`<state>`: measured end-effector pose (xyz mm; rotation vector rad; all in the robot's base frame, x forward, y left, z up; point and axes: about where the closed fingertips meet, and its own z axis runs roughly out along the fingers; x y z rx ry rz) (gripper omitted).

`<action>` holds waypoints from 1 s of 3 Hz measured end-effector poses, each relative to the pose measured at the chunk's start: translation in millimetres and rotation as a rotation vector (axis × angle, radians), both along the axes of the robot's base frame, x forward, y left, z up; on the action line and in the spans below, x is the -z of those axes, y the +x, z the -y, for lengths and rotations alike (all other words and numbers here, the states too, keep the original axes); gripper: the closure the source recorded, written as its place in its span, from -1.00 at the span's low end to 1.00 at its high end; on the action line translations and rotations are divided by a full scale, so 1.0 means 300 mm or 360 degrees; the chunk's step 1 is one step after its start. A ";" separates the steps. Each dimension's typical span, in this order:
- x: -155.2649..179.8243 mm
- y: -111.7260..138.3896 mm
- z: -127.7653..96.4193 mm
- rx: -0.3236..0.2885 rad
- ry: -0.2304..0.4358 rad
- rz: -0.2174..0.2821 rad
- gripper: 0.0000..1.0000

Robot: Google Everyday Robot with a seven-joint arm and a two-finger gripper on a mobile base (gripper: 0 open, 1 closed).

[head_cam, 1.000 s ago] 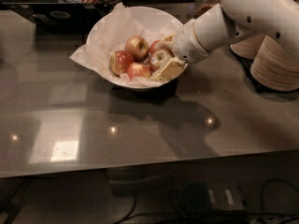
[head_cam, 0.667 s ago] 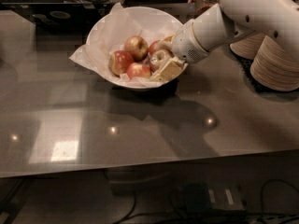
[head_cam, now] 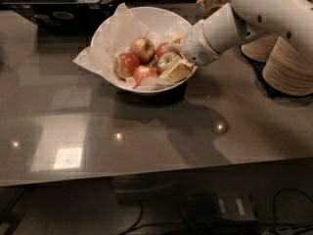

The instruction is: Pick apple from white bowl

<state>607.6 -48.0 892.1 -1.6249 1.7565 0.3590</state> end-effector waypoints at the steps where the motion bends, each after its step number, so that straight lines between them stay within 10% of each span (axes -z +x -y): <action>1: 0.000 0.000 0.000 0.0000 0.0000 0.0000 0.55; 2: 0.000 0.000 0.000 0.0000 0.0000 0.0000 0.98; 3: 0.000 0.000 0.000 -0.0001 0.0001 0.0000 1.00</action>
Offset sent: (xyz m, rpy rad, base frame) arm 0.0000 0.0000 0.0000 0.0000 0.0000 0.0000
